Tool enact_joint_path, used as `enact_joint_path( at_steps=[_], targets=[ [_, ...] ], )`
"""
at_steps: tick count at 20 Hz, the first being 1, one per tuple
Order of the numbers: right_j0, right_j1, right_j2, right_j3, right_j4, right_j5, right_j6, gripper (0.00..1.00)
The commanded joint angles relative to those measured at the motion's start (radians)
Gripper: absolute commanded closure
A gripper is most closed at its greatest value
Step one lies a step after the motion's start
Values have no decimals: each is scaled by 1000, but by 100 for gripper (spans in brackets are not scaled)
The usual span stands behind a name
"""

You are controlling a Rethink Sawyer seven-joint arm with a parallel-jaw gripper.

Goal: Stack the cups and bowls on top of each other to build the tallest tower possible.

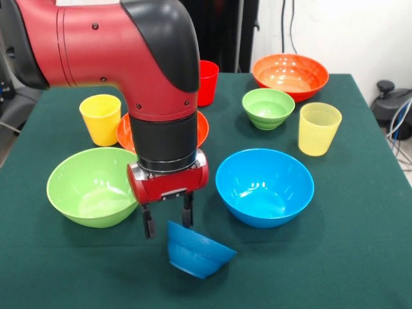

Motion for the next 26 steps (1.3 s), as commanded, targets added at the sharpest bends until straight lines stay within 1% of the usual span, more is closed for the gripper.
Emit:
enact_joint_path(
  at_steps=[1, 4, 7, 10, 13, 18, 21, 26],
  targets=[
    [65, 57, -75, -35, -75, -22, -59, 0],
    [94, 78, -113, -62, -90, -1, -25, 0],
    [113, 78, -140, -74, -108, -34, 2, 0],
    [123, 76, -155, -85, -106, -53, 6, 0],
    [119, 75, -157, -80, -87, -47, -7, 0],
    [121, 68, -161, -85, -75, -55, -23, 0],
    [108, 68, -144, -74, -56, -46, -58, 0],
    [106, 68, -138, -73, -51, -37, -72, 0]
  ],
)
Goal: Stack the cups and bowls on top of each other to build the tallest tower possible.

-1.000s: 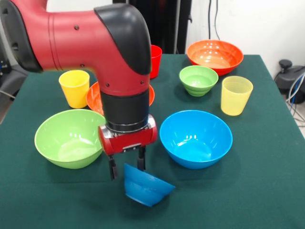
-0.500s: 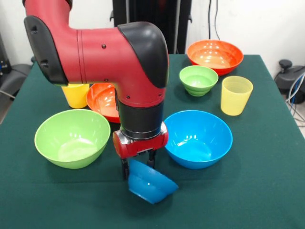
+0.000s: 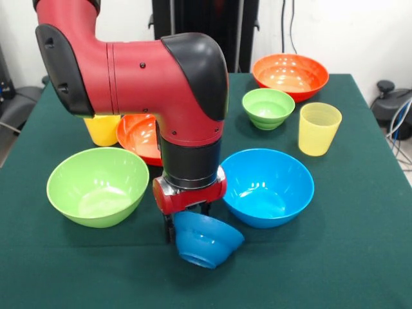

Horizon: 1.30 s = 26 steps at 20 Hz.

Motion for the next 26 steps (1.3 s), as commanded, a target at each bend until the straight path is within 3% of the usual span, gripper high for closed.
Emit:
enact_joint_path(
  at_steps=[1, 4, 6, 18, 20, 23, 26],
  targets=[
    [5, 6, -36, -40, -35, -18, -74, 100],
    [3, 5, -36, -36, -32, -19, -76, 100],
    [-26, -13, -52, 23, -39, -58, -72, 100],
    [-33, -11, -44, 27, -26, -36, -94, 100],
    [-46, -8, -35, 25, -3, 15, -128, 100],
    [-74, -25, -23, 61, 89, 250, -241, 100],
    [-121, -58, 29, 124, 182, 365, -307, 100]
  ],
)
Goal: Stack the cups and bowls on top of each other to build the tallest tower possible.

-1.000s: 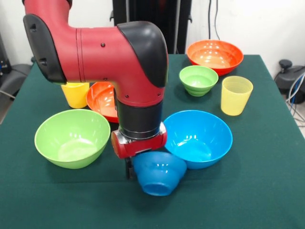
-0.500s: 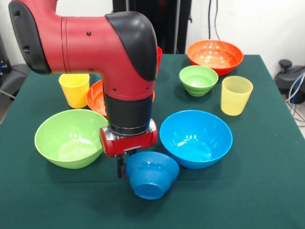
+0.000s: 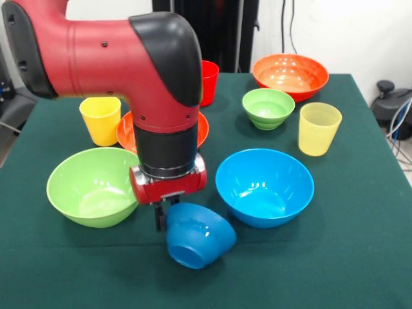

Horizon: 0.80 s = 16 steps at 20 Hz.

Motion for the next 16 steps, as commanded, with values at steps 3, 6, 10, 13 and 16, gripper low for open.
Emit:
enact_joint_path(
  at_steps=[3, 6, 10, 13, 16],
  targets=[
    [-107, -59, 112, 173, 199, 447, -372, 100],
    [-160, -79, 148, 230, 213, 490, -430, 100],
    [-172, -73, 200, 235, 211, 524, -449, 100],
    [-184, -71, 240, 247, 219, 536, -444, 100],
    [-184, -68, 244, 248, 208, 527, -423, 100]
  ],
)
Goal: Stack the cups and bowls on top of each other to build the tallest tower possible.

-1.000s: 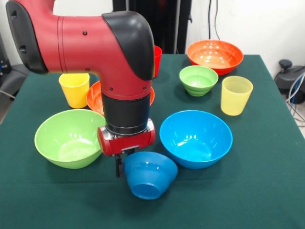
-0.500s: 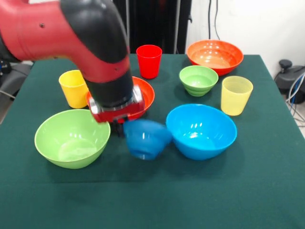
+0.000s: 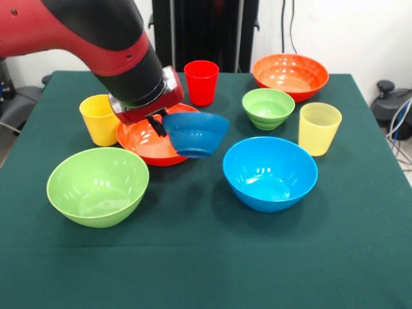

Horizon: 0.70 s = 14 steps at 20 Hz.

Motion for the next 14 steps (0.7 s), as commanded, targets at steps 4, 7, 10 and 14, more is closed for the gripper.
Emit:
enact_joint_path(
  at_steps=[4, 7, 10, 14],
  targets=[
    [69, 47, 58, 0, -54, -53, -234, 100],
    [67, 59, 23, 6, -80, -135, -160, 100],
    [97, 68, -9, -33, -107, -182, -102, 100],
    [115, 72, -62, -55, -158, -239, -51, 100]
  ],
)
